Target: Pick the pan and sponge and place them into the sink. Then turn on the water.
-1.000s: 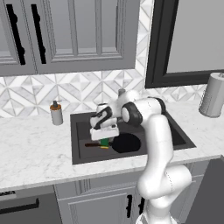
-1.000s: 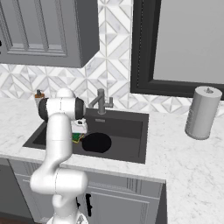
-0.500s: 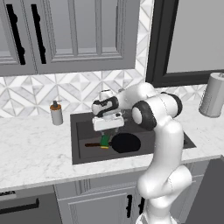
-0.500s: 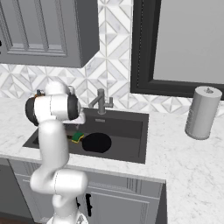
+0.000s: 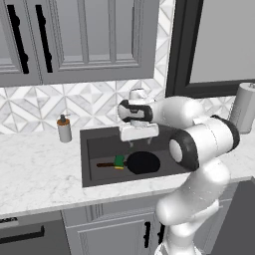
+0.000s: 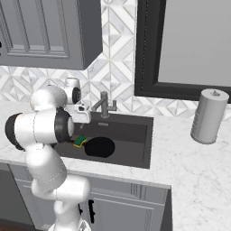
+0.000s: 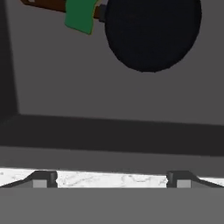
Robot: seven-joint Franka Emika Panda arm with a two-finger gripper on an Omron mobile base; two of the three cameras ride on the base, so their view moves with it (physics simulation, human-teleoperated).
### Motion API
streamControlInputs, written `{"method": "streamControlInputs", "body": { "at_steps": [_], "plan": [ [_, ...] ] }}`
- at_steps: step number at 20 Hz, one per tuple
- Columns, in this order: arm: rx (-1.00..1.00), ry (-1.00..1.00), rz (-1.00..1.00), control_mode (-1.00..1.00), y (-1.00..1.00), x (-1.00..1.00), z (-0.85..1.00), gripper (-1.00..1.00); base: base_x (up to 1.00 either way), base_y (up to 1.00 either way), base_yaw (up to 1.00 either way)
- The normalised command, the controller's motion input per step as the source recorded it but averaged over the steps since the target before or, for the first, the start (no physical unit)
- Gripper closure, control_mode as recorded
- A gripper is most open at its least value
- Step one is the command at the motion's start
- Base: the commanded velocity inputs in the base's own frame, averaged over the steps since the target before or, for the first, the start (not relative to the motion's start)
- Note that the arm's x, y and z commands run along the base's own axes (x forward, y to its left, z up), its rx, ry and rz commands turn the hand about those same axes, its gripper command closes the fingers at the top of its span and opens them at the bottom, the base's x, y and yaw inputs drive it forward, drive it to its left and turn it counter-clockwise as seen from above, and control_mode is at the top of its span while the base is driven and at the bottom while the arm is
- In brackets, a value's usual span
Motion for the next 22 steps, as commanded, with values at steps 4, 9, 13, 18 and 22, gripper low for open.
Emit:
{"method": "streamControlInputs", "body": {
  "at_steps": [4, 9, 13, 18, 22],
  "plan": [
    [0.05, 0.0, -0.07, -1.0, -0.71, -0.7, 0.51, -1.0, 0.0, 0.0, 0.0],
    [0.12, -0.02, -0.08, -1.0, -0.84, -0.38, 0.18, -1.0, 0.0, 0.0, 0.0],
    [0.19, -0.14, -0.04, -1.0, -0.81, -0.39, 0.03, -1.0, 0.0, 0.0, 0.0],
    [0.21, -0.05, 0.0, -1.0, -0.72, -0.12, 0.0, -1.0, 0.0, 0.0, 0.0],
    [0.21, 0.0, 0.0, -1.0, -0.35, 0.08, 0.0, -1.0, 0.0, 0.0, 0.0]
  ]
}}
